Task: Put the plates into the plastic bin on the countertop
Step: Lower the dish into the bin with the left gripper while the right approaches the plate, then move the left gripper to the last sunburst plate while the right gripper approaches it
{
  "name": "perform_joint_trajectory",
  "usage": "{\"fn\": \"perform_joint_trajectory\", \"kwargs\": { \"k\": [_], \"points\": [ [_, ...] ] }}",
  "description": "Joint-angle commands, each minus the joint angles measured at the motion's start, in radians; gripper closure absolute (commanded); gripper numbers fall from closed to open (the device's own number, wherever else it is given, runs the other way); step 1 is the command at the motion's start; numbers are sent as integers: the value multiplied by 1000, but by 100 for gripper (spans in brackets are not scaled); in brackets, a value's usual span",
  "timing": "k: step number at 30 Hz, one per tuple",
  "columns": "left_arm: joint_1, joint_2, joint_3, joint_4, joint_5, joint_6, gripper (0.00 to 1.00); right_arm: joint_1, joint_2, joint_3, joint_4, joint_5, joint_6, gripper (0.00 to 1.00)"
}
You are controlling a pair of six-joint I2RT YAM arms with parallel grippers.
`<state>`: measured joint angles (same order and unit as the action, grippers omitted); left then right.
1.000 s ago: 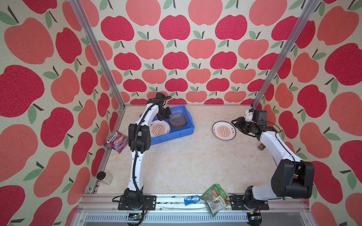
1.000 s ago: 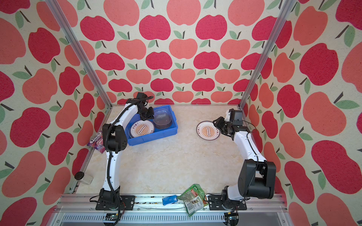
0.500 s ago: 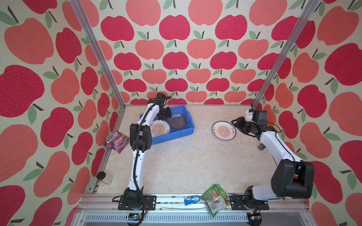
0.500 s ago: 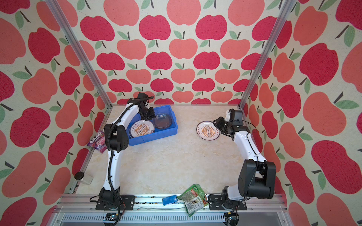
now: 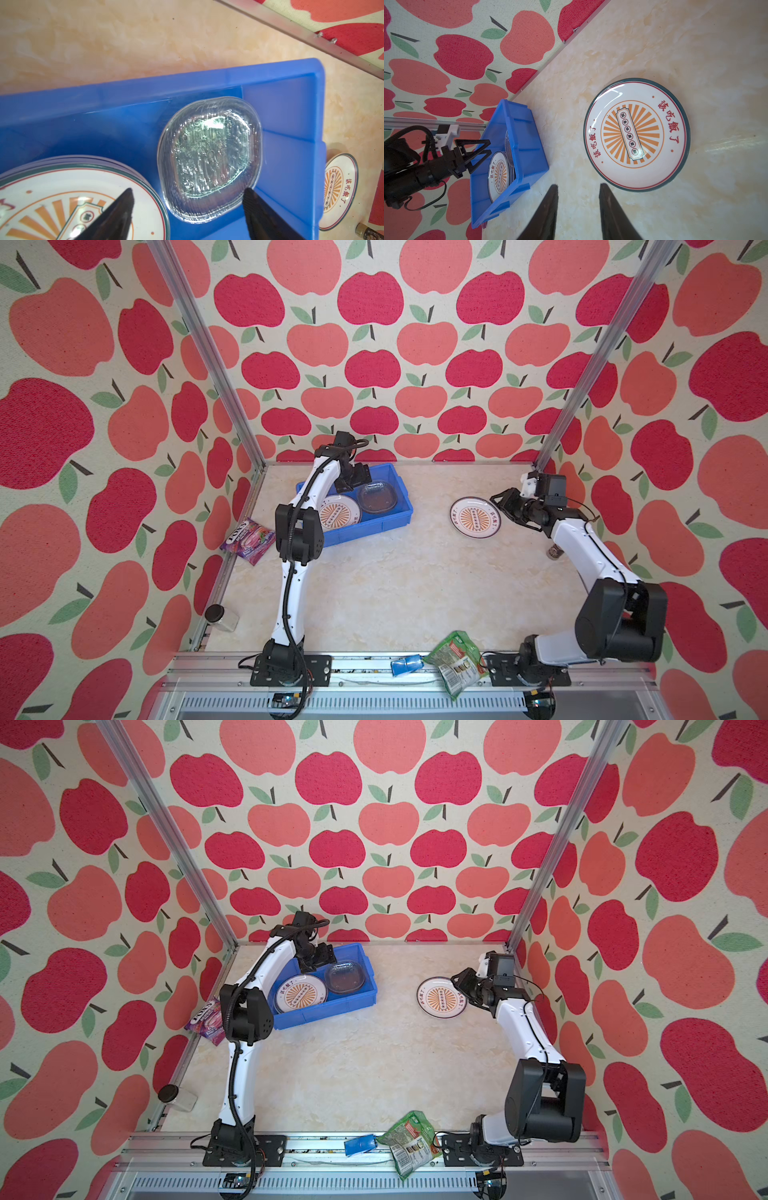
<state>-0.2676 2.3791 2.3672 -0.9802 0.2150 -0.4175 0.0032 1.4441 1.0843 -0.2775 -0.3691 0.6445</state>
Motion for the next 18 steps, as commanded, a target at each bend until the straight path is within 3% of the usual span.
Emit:
{"fn": "perform_joint_trajectory", "kwargs": {
  "k": [1,6,11,18],
  "points": [
    [-100,-110,85,36,-64,71,1,0,-38,1,-12,-4,-15,64],
    [-216,-85,231,6,-67,61,1,-9,-90,-76,-18,5,-27,63],
    [-299,-45,246,101,89,18,1,-36,-127,-149,-6,-18,-13,63],
    [-364,94,310,114,145,-14,1,-156,-156,-312,106,-106,75,63]
  ]
}}
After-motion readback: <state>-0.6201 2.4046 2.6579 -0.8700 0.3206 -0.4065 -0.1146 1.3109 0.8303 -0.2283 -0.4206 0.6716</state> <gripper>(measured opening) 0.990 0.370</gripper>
